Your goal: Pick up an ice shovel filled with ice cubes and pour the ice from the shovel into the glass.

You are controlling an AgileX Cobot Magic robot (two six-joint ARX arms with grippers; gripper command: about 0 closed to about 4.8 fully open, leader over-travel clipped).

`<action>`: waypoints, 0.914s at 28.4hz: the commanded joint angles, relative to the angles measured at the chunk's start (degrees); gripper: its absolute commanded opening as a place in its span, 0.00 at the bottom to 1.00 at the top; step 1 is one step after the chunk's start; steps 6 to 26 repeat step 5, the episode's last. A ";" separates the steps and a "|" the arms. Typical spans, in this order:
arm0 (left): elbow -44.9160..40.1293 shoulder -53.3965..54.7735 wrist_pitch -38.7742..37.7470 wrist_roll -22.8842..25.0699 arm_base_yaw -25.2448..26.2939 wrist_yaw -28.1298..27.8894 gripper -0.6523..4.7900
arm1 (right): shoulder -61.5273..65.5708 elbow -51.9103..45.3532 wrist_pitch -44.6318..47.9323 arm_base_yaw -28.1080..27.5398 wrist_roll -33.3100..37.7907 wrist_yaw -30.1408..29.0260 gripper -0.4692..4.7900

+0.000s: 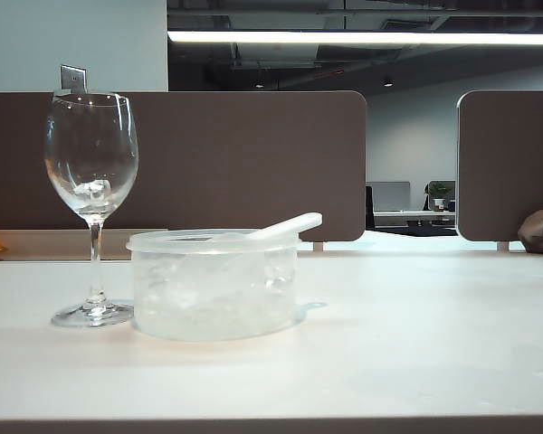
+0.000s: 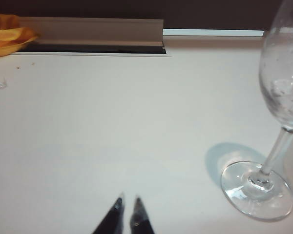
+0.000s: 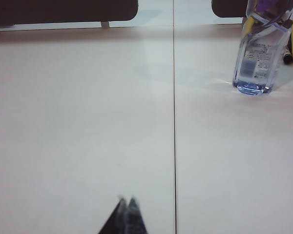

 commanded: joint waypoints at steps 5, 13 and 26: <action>0.07 0.07 0.50 -0.15 0.00 0.26 0.17 | -0.04 -0.42 0.22 -0.07 -0.09 -0.13 0.09; 0.07 0.07 0.50 -0.15 0.00 0.26 0.17 | -0.04 -0.42 0.22 -0.07 -0.09 -0.13 0.09; 0.07 0.07 0.50 -0.15 0.00 0.26 0.17 | -0.04 -0.42 0.22 -0.07 -0.09 -0.13 0.09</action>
